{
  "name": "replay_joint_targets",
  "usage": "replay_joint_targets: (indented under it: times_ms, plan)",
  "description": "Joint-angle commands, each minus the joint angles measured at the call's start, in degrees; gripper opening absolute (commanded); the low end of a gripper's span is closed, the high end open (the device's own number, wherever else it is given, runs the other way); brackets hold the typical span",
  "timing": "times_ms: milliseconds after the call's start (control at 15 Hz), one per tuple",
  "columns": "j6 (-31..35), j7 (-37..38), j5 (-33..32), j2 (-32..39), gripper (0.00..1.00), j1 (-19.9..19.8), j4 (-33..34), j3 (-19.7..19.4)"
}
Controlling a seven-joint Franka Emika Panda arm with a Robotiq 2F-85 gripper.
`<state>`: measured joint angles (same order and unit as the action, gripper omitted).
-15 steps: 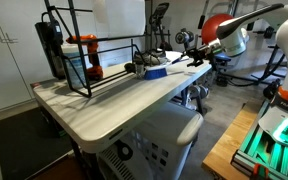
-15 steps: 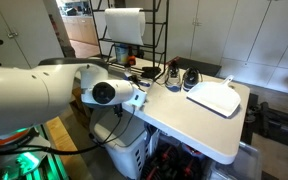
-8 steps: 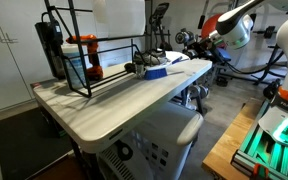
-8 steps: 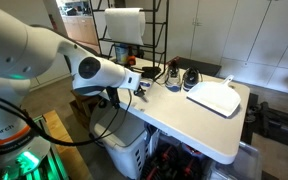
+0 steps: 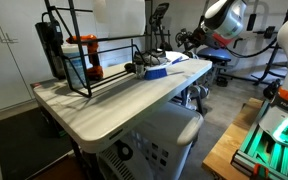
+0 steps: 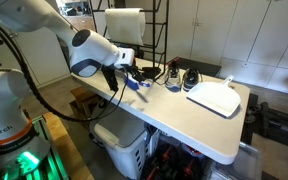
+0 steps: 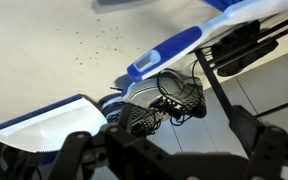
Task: Move the brush to the left
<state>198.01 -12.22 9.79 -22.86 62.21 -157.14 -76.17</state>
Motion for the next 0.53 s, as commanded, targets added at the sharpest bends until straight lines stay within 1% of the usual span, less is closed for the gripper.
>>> replay_joint_targets:
  times_ms: [0, 67, 133, 200, 267, 467]
  plan:
    - [1.01, 0.74, 8.07, 13.38, 1.0, -5.99, 0.01, 11.64]
    - [1.41, -0.58, 10.28, 15.51, 1.0, -7.27, 0.0, 14.39]
    - [0.2, -0.26, 6.48, 8.41, 1.0, -4.22, 0.0, 9.59]
    - [0.4, -0.28, 8.0, 10.89, 1.0, -5.29, 0.0, 11.92]
    - [0.65, -0.25, 8.79, 12.81, 1.0, -5.79, 0.0, 13.13]
    - [0.83, -0.2, 9.14, 15.15, 1.0, -6.45, 0.03, 13.75]
